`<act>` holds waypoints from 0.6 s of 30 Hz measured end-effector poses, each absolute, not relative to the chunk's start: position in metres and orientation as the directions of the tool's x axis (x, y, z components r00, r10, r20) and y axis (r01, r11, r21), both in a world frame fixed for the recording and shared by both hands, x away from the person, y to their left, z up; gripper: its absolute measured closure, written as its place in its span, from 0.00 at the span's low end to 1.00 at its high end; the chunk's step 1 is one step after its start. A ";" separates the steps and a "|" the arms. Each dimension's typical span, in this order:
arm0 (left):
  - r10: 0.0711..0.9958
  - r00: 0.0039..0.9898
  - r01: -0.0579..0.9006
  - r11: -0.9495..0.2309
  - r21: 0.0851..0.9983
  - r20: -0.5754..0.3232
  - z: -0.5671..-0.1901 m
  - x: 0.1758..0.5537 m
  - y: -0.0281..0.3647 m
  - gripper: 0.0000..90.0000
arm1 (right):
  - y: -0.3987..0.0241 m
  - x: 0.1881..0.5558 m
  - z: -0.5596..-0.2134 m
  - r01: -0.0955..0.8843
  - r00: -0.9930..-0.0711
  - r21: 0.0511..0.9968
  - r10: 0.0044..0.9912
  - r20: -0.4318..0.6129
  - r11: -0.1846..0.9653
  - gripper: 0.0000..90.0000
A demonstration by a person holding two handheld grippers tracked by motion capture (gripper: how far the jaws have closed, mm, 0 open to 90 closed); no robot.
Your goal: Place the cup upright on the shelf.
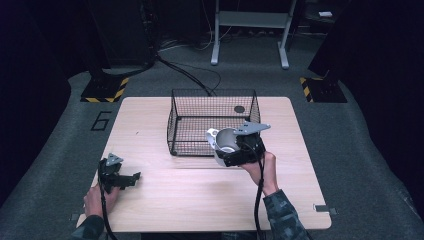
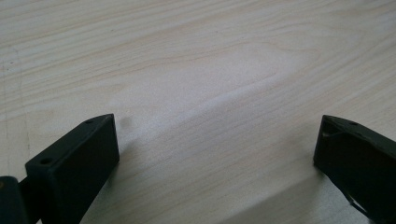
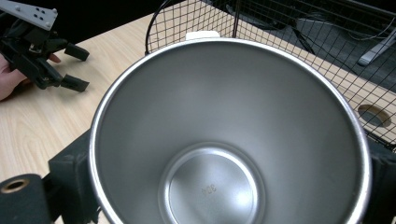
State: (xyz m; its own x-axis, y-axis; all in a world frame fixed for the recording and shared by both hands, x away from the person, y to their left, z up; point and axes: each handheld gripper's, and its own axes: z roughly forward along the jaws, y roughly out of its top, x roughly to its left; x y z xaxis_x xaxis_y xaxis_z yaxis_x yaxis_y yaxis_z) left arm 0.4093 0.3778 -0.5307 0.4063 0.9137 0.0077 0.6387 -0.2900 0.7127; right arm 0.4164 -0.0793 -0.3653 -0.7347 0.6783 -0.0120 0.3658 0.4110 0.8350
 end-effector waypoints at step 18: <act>0.914 0.407 0.639 -0.290 0.712 0.008 -0.531 0.409 0.378 0.00 | -0.074 0.439 -0.357 0.374 -0.713 0.836 0.701 -0.017 0.401 0.07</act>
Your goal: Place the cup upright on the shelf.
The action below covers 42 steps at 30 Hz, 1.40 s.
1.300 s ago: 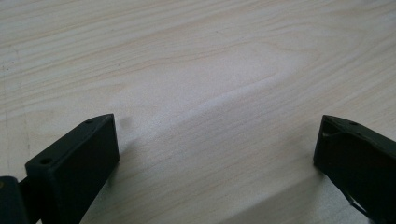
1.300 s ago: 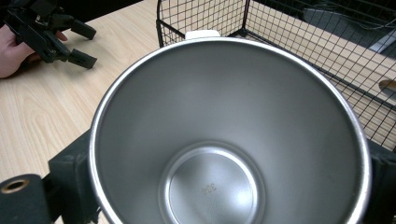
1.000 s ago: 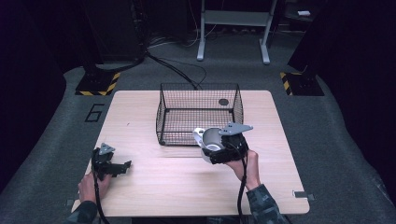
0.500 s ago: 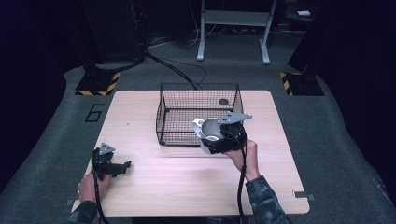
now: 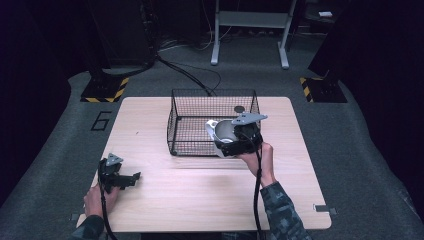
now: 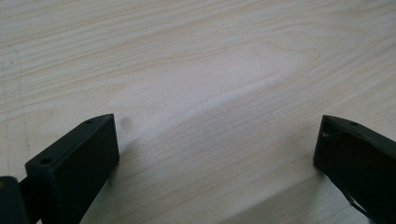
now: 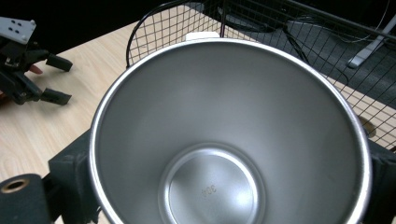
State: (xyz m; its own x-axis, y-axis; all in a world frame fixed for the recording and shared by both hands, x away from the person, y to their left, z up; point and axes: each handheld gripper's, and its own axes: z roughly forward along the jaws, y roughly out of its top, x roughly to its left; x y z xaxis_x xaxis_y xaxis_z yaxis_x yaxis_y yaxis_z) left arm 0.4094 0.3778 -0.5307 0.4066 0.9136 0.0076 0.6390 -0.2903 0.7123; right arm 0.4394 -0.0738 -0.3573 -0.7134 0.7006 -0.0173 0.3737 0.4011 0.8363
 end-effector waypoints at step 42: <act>0.914 0.407 0.639 -0.290 0.712 0.008 -0.531 0.409 0.378 0.00 | -0.064 0.519 -0.365 0.461 -0.644 0.807 0.765 0.018 0.369 0.07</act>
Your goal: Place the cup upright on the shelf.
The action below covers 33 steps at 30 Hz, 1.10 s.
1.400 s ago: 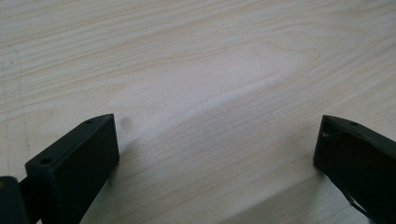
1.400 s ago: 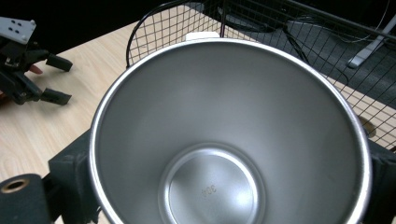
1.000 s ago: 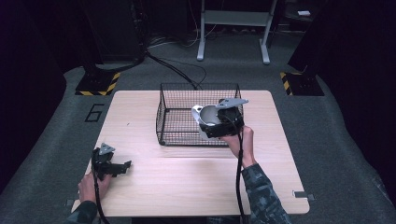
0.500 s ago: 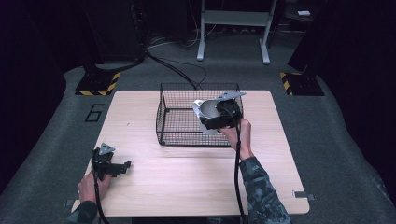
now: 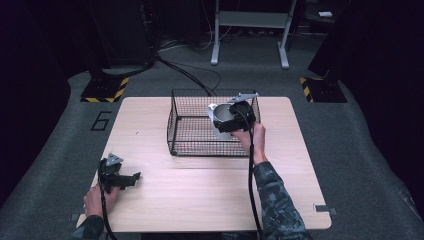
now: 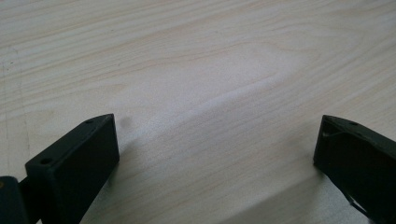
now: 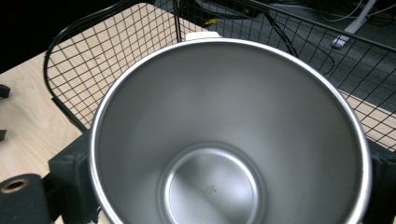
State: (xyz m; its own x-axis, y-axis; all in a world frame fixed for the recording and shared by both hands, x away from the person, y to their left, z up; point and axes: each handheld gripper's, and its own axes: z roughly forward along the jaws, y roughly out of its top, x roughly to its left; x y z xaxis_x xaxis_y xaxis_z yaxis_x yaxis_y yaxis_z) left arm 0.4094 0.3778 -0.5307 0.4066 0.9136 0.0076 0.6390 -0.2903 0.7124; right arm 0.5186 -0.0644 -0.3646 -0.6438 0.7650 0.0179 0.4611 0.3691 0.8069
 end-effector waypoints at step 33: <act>0.914 0.406 0.638 -0.290 0.713 0.008 -0.531 0.409 0.378 0.00 | -0.045 0.573 -0.412 0.601 -0.600 0.693 0.798 0.062 0.398 0.07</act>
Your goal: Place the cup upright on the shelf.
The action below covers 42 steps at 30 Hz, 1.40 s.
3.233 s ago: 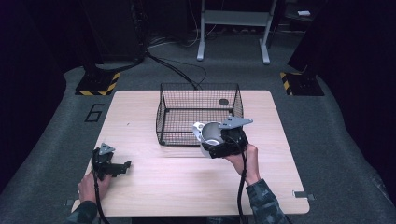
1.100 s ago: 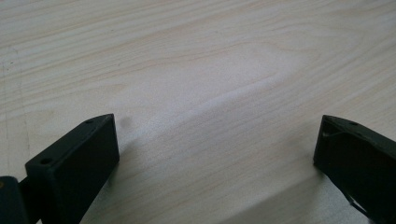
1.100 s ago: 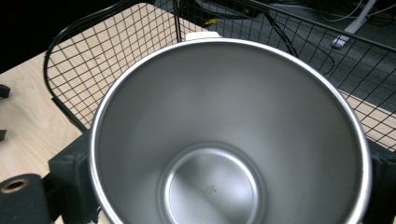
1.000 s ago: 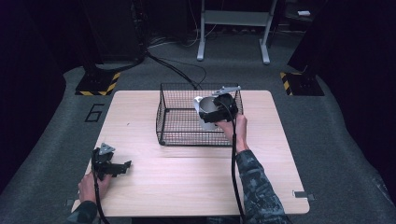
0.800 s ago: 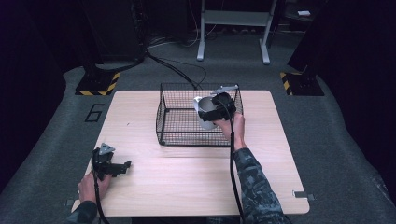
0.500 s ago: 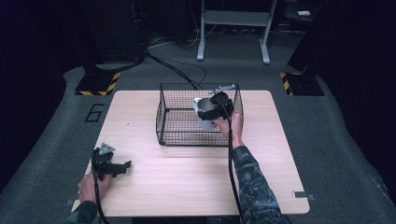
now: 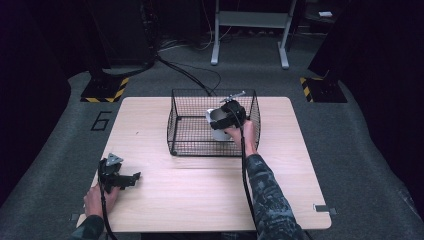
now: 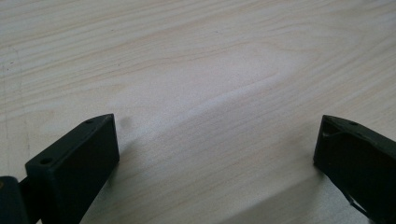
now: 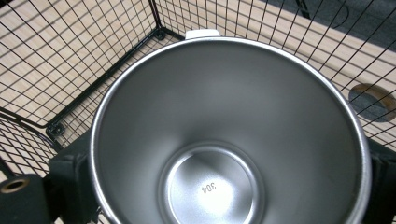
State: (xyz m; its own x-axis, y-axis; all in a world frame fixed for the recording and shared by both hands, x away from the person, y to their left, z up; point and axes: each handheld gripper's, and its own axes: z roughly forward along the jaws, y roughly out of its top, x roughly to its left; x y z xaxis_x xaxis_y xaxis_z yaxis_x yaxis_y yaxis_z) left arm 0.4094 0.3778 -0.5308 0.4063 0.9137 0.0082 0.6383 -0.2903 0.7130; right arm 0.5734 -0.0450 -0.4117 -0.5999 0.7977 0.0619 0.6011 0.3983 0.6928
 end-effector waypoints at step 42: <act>0.913 0.407 0.639 -0.291 0.712 0.008 -0.531 0.409 0.378 0.00 | -0.027 0.593 -0.430 0.697 -0.579 0.555 0.813 0.060 0.454 0.07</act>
State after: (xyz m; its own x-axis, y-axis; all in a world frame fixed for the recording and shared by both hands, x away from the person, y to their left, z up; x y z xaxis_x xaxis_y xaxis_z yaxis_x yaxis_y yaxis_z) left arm 0.4094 0.3779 -0.5307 0.4070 0.9134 0.0080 0.6390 -0.2909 0.7120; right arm 0.5927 -0.0275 -0.4301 -0.5786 0.8134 0.0603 0.6967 0.4545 0.5550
